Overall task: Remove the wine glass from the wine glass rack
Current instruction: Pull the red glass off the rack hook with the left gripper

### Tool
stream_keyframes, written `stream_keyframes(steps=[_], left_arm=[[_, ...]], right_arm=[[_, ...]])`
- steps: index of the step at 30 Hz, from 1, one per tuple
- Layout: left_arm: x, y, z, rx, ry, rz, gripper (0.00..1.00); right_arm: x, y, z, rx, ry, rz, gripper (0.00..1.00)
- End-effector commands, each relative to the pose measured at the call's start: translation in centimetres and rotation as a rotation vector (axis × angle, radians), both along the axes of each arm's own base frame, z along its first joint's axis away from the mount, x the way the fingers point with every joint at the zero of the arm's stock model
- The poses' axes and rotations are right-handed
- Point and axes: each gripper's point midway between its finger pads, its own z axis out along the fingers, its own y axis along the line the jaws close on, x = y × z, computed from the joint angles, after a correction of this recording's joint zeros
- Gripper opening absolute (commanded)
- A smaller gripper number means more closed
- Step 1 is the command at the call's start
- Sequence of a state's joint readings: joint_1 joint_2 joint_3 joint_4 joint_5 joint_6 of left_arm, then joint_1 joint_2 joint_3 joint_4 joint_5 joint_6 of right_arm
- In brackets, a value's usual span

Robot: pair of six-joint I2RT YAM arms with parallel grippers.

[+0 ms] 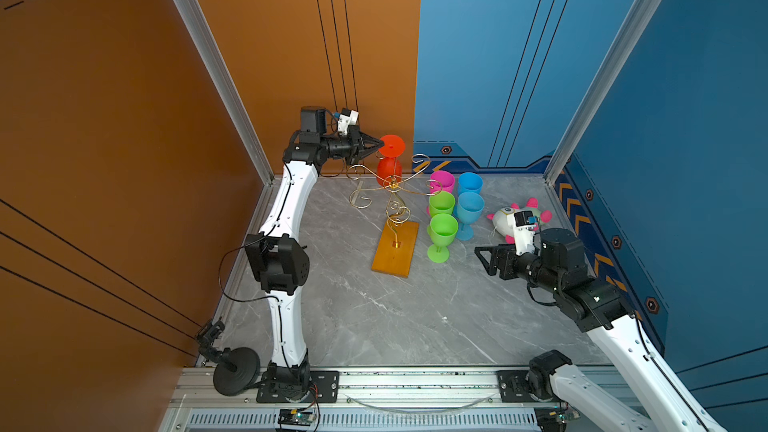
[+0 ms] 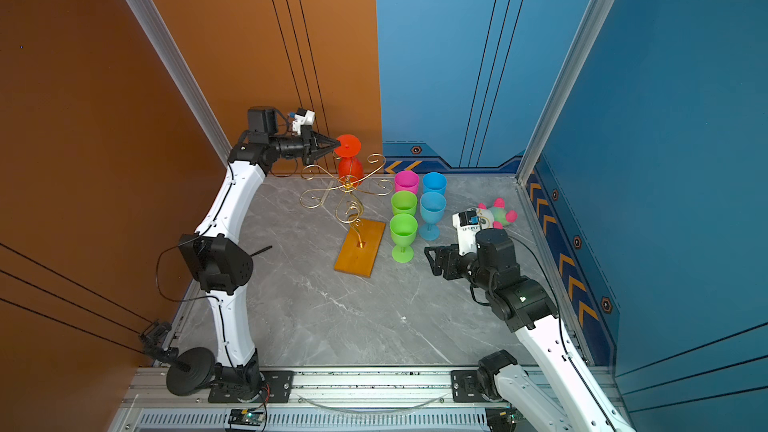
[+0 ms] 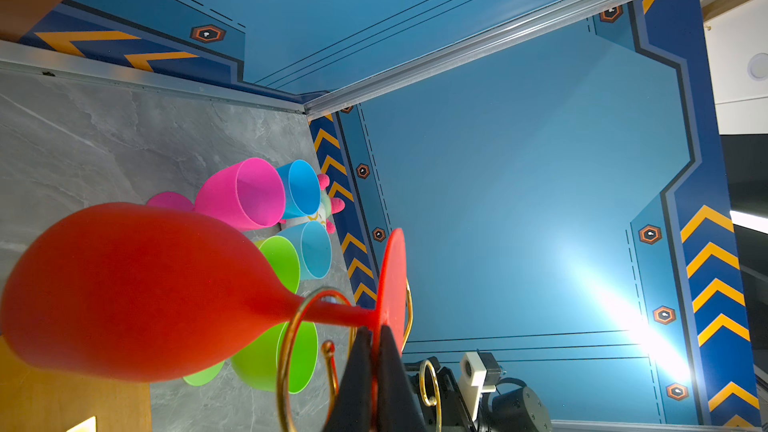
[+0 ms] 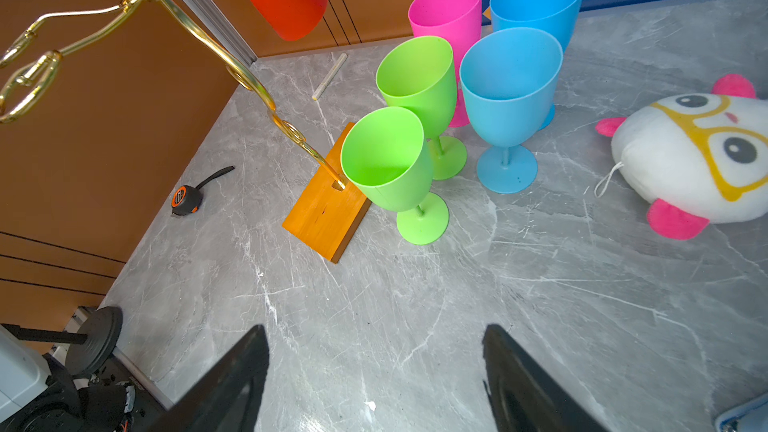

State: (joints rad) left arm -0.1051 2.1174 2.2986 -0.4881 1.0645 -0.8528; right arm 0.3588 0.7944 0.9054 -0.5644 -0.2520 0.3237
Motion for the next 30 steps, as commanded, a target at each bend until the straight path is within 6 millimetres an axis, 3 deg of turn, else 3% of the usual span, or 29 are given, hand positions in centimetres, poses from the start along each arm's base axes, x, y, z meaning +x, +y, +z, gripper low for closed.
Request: stream_keyframes(steps=[1,16,30], left_arm=[[-1.6,-0.2,1.6,0.001,-0.043,-0.038,0.0],[-3.6,0.4,2.9,-0.01,-0.062,-0.061,0.0],[-4.6,2.4,3.0,-0.013,-0.07,-0.055,0.0]], right_arm=[[-0.2,0.0,0.0,0.024,0.001,-0.002,0.82],[-0.1,0.0,0.1,0.035,0.003,-0.008,0.82],[0.1,0.1,0.4,0.055,-0.002,-0.015,0.82]])
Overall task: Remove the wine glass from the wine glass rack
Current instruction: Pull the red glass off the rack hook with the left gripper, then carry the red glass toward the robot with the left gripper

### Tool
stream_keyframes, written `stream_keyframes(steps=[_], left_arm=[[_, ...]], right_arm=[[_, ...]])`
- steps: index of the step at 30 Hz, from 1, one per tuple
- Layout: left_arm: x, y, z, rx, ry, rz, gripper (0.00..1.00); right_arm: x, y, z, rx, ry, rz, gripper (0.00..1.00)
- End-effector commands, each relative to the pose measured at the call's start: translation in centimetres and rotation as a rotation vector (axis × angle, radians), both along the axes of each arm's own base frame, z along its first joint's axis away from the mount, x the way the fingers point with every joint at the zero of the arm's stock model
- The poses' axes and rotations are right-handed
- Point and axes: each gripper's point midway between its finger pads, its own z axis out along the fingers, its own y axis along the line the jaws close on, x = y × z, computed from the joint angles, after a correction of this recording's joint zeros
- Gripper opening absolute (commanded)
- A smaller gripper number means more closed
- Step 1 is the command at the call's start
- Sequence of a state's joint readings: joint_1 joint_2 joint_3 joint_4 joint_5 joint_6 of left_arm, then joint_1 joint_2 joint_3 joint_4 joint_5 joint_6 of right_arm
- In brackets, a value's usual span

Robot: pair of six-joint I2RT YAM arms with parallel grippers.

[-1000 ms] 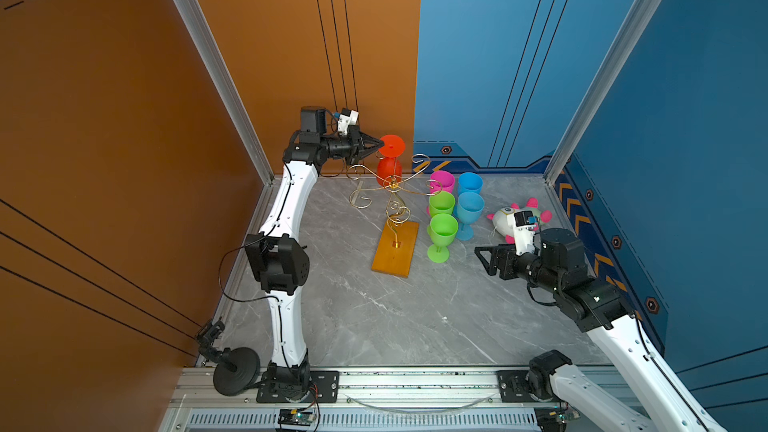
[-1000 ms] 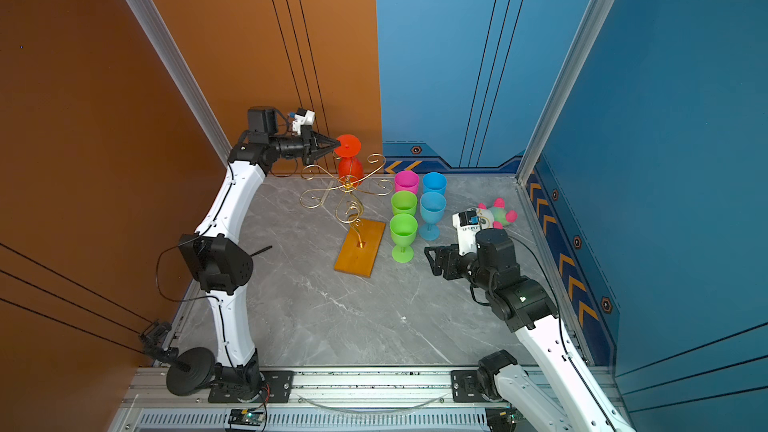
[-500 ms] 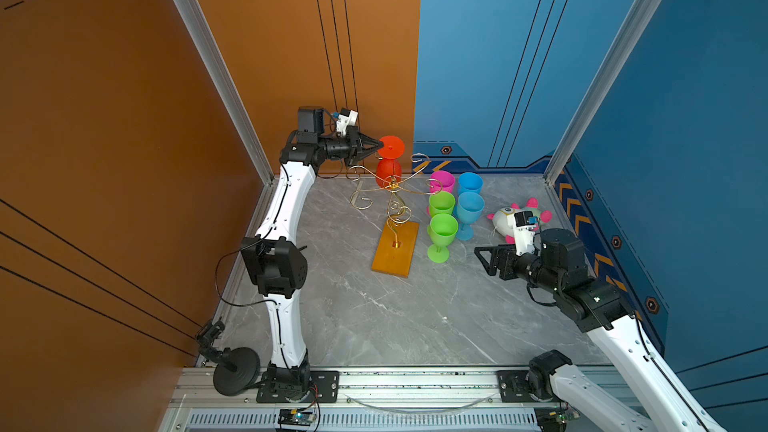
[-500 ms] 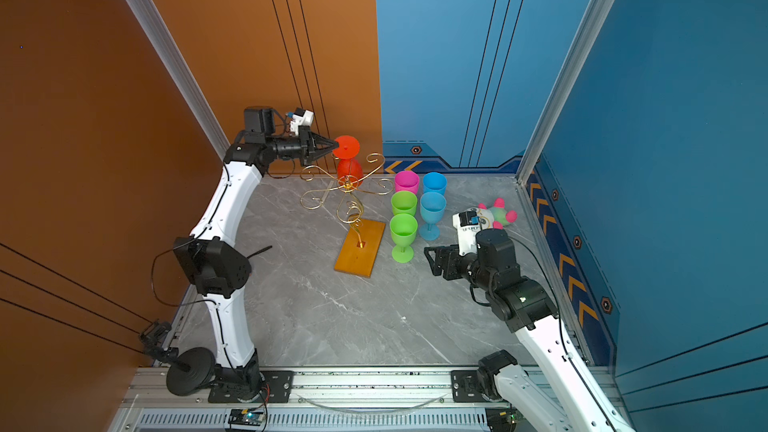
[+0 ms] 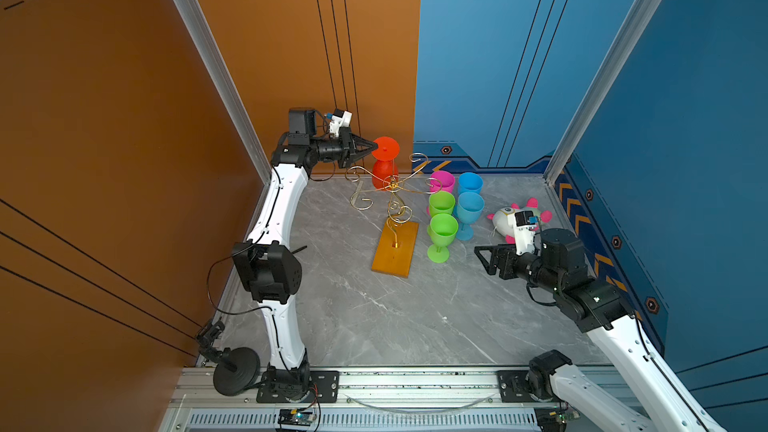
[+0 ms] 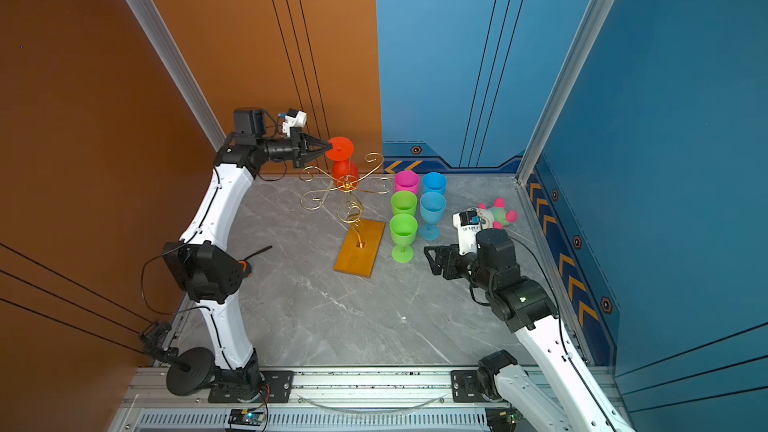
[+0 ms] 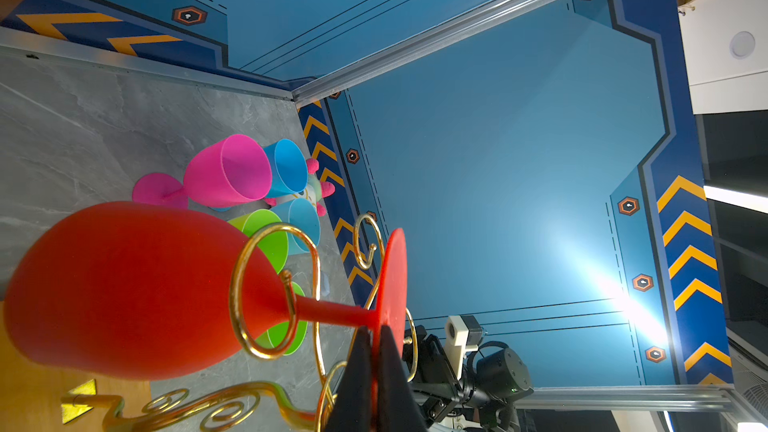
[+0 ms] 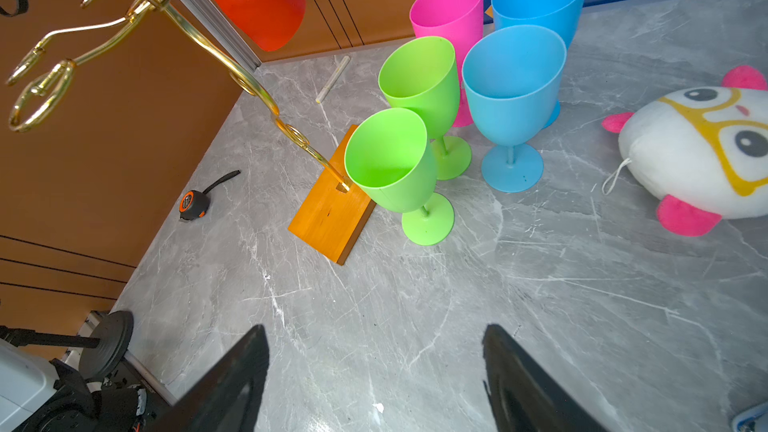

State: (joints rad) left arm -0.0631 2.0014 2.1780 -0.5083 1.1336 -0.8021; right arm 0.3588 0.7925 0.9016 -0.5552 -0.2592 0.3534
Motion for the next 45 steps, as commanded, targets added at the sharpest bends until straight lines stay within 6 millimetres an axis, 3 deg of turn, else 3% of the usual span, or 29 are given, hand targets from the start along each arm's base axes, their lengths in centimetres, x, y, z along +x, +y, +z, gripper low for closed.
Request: stream_keyframes(steps=[1,9,17,33,40,45], left_arm=[[-1.7,0.6,1.6,-0.004,-0.051,-0.025,0.0],[-2.7,1.5,1.0,0.008,-0.051,-0.01,0.0],[-2.3,3.3,1.5,0.018,-0.057,0.051,0.0],[-2.3,9.9,2.0,0.121,-0.087,0.345,0.0],[-4.0,13.6,1.1,0.192,-0.085,0.508,0.0],[-6.8,16.0,0.1,0.231,-0.078,0.603,0.0]], right_arm=[[0.1,0.1,0.3,0.029,-0.012,-0.004,0.82],[0.2,0.2,0.4,0.034,-0.012,-0.002,0.82],[0.3,0.4,0.2,0.045,-0.007,0.004,0.82],[0.1,0.4,-0.1,0.053,-0.003,0.007,0.82],[-0.1,0.6,-0.1,0.054,-0.003,0.018,0.82],[-0.1,0.8,-0.1,0.056,0.001,0.029,0.82]])
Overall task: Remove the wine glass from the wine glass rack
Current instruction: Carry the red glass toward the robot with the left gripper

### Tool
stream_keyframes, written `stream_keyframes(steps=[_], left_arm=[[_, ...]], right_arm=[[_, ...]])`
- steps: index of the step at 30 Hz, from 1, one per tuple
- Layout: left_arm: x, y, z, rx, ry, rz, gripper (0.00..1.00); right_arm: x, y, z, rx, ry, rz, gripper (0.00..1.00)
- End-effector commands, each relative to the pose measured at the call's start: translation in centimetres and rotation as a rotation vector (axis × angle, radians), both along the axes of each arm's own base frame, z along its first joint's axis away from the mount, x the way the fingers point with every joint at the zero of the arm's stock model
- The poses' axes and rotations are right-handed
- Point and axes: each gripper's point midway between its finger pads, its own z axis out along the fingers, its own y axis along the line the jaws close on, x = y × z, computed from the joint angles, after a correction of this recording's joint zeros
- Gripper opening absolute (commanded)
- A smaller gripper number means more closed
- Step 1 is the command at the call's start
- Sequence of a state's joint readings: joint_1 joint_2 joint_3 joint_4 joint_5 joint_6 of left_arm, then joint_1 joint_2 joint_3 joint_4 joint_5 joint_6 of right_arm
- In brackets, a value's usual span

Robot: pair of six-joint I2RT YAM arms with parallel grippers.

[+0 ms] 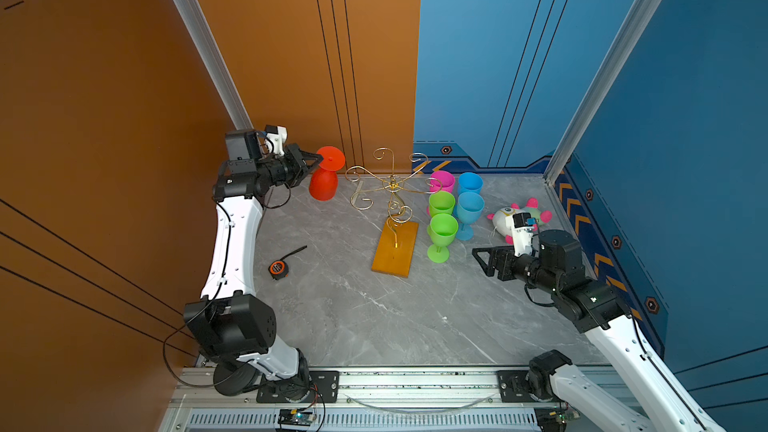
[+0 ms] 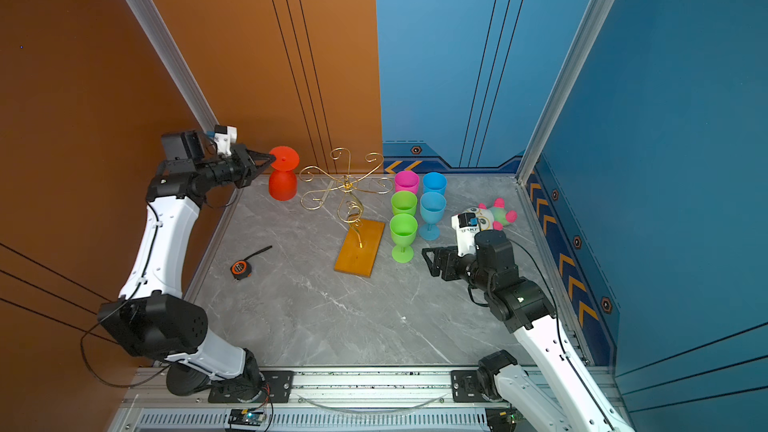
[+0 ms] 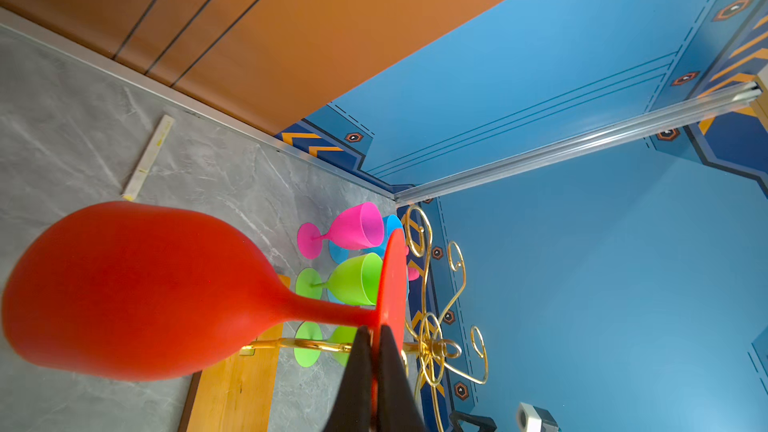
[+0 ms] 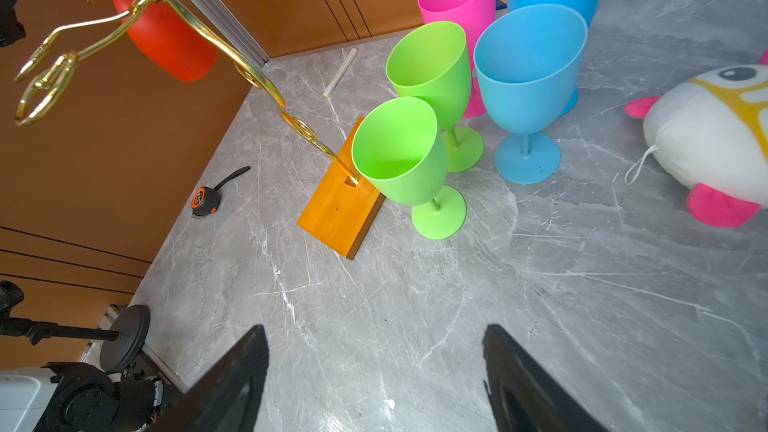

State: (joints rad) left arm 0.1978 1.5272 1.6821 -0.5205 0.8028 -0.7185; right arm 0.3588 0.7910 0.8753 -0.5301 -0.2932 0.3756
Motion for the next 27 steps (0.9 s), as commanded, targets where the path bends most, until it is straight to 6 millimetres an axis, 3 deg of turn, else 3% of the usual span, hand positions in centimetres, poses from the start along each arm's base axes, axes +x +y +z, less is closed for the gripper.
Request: stream_keyframes(steps=[1,5,10,21,27], left_arm=[[-2.1,1.4,0.5,0.062,-0.047,0.066,0.0],[-5.2,1.4,-0.6,0.076,-0.041,0.068,0.0],[-9.6,-0.2,-2.9,0.101,-0.024,0.021,0.0],[-20.0,-11.4,-6.6,0.118,-0.09,-0.456,0.0],[-24.5,-15.4,-9.2,0.153,-0.081,-0.646,0.0]], right_arm=[[0.0,0.3,0.4,0.026,-0.016,0.011,0.82],[0.1,0.5,0.1,0.026,-0.01,0.021,0.83],[0.3,1.0,-0.7,0.025,0.017,0.035,0.83],[0.7,2.1,-2.6,-0.016,0.129,0.066,0.83],[0.3,2.4,-3.4,-0.049,0.177,0.09,0.83]])
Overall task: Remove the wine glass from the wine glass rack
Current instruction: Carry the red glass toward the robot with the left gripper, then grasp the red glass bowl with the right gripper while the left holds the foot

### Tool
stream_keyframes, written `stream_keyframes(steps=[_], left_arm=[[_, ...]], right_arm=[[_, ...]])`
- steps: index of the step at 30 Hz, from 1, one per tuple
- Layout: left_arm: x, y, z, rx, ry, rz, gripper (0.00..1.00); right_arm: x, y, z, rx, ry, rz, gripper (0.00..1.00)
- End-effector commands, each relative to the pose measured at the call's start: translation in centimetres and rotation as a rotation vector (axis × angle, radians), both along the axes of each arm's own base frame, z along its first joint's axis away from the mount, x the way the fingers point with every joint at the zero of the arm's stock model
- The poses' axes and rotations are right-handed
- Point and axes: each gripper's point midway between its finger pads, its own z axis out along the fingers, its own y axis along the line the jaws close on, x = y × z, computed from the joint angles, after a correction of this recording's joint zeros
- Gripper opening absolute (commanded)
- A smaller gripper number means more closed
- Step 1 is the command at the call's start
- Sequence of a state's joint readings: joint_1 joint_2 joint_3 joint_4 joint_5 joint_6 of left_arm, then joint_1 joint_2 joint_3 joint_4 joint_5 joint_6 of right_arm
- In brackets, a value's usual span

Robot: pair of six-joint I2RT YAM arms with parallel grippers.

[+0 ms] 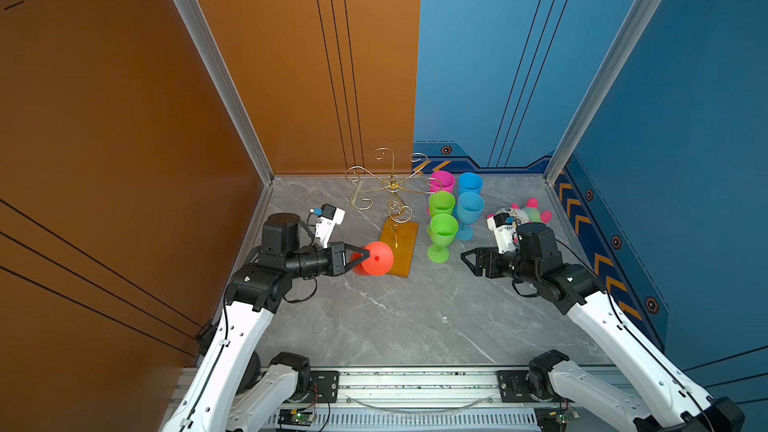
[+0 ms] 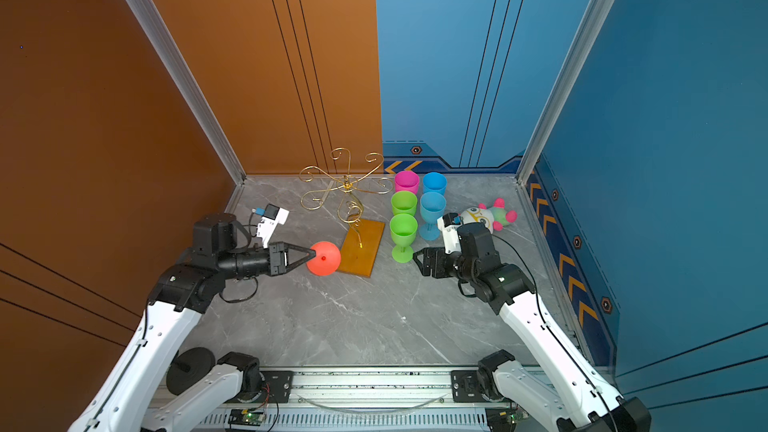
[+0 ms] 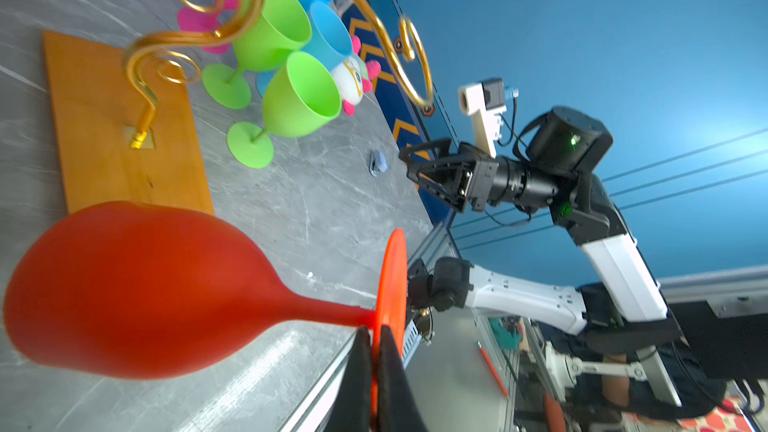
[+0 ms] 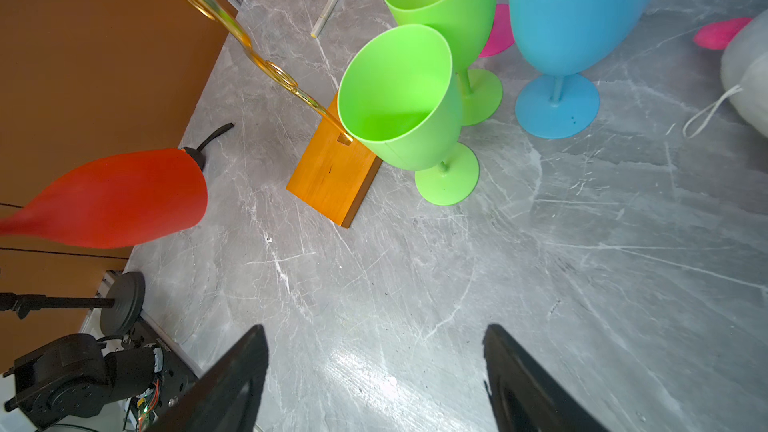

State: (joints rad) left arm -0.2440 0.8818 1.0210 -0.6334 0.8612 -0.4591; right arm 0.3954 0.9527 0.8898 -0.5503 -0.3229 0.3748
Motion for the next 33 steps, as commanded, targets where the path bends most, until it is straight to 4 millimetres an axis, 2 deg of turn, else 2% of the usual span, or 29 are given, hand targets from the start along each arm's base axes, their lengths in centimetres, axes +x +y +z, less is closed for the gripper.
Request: stream_keyframes(steps=[1,6,11,20,26,33], left_arm=[[-2.4,-1.5,-1.4,0.04,-0.026,-0.1,0.0],[-5.5,-4.3,-3.2,0.148,-0.116,-0.234,0.0],[-7.1,-6.4,-5.0,0.305,-0.275,-0.339,0.0],[-7.6,-8.5,-8.8,0.67,-0.663,-0.491,0.0],[-6.8,-8.4,-10.5,0.93,-0.908,-0.541,0.0],[-6.3,-8.0,-11.5,1.184,-1.219,-0.579,0.0]], right_arm=[[-0.6,0.3,0.6,-0.007,0.021,0.029,0.83],[-0.6,0.5,0.0,-0.029,0.064,0.041,0.83],[-0.4,1.0,-0.7,-0.046,0.121,0.055,0.83],[-0.1,2.1,0.5,-0.053,0.141,0.093,0.83],[-0.1,3.5,1.5,-0.02,0.149,0.142,0.82],[0.1,5.7,3.3,0.029,0.149,0.212,0.82]])
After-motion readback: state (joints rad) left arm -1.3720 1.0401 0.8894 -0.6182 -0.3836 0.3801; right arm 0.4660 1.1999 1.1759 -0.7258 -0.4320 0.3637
